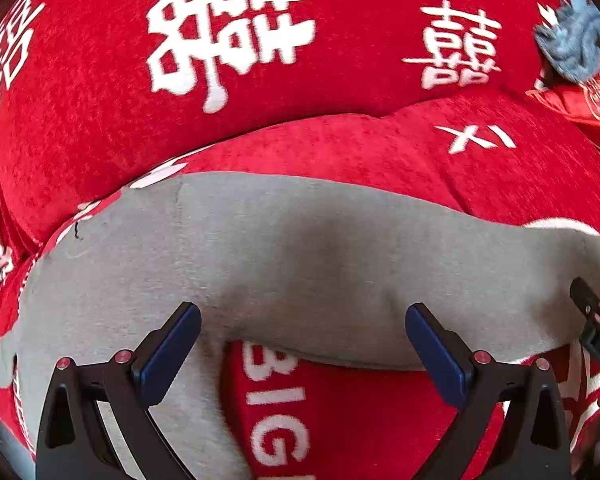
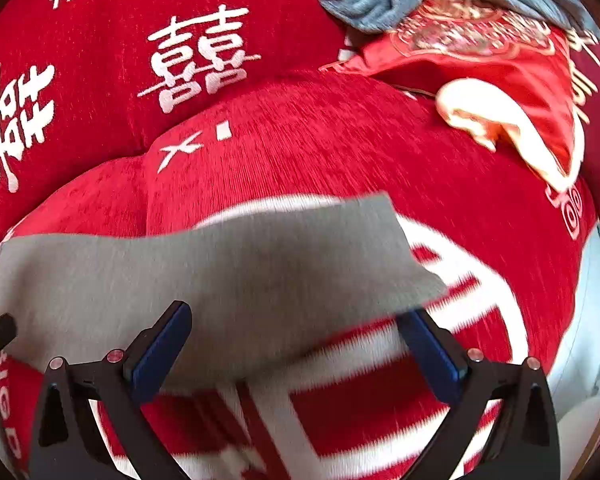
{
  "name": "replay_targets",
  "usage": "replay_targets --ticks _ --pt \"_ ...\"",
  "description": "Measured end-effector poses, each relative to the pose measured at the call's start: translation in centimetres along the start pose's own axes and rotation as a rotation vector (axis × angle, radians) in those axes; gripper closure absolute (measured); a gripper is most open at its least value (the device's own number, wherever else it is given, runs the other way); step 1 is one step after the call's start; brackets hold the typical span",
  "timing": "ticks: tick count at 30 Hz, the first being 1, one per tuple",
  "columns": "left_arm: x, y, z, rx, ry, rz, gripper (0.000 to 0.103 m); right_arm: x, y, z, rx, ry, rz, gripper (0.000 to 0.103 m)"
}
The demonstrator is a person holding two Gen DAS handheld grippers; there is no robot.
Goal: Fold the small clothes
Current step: 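Move the right tool over to the grey sweater's sleeve cuff, then close the right tool on the sleeve cuff, then carry the sleeve across the sweater body with the right tool, then open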
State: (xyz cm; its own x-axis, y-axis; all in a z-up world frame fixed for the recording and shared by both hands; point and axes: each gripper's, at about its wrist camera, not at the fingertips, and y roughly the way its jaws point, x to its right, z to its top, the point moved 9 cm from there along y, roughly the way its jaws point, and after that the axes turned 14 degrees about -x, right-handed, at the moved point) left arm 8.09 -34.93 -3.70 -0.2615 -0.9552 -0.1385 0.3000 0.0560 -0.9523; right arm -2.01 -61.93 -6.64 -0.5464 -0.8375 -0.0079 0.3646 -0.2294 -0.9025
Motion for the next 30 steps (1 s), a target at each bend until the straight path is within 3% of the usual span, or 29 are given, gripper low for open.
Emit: replay_targets --ticks 1,2,3,4,5,11,15,17,21,24,30 --pt "-0.4 0.1 0.1 -0.001 -0.010 -0.003 0.001 -0.1 0.1 0.4 0.015 -0.016 -0.017 0.011" --pt "-1.1 0.1 0.3 -0.002 -0.025 -0.004 0.001 -0.1 0.1 0.7 0.024 -0.028 -0.034 0.032" --pt "-1.7 0.2 0.5 -0.003 -0.037 -0.003 0.001 -0.1 0.0 1.1 0.032 -0.047 -0.065 0.063" --pt "-2.5 0.4 0.7 -0.004 -0.052 -0.001 0.001 0.0 -0.1 1.3 0.036 -0.052 -0.053 0.078" --pt "-3.4 0.6 1.0 -0.008 -0.071 0.001 0.001 -0.1 -0.5 1.4 0.033 -0.037 0.034 0.095" --pt "-7.4 2.3 1.5 -0.051 -0.191 -0.012 0.001 1.4 -2.9 0.9 0.119 0.034 0.105 0.096" --pt "-7.1 4.2 0.9 -0.105 -0.147 0.030 0.001 1.6 -3.8 0.6 0.143 0.057 0.074 0.096" --pt "-7.0 4.4 0.8 -0.091 -0.129 0.032 0.000 1.3 -3.4 0.7 0.125 0.053 0.061 0.096" --pt "-8.2 3.3 0.8 -0.086 -0.140 -0.020 0.001 1.4 -4.3 0.8 0.133 0.078 0.099 0.096" --pt "-10.2 2.3 0.3 -0.053 -0.150 -0.007 0.001 0.6 -6.3 1.3 0.170 0.071 0.120 0.096" --pt "-14.2 2.5 -2.0 -0.079 -0.209 -0.014 0.001 -3.2 -10.0 2.6 0.226 0.032 0.132 0.096"
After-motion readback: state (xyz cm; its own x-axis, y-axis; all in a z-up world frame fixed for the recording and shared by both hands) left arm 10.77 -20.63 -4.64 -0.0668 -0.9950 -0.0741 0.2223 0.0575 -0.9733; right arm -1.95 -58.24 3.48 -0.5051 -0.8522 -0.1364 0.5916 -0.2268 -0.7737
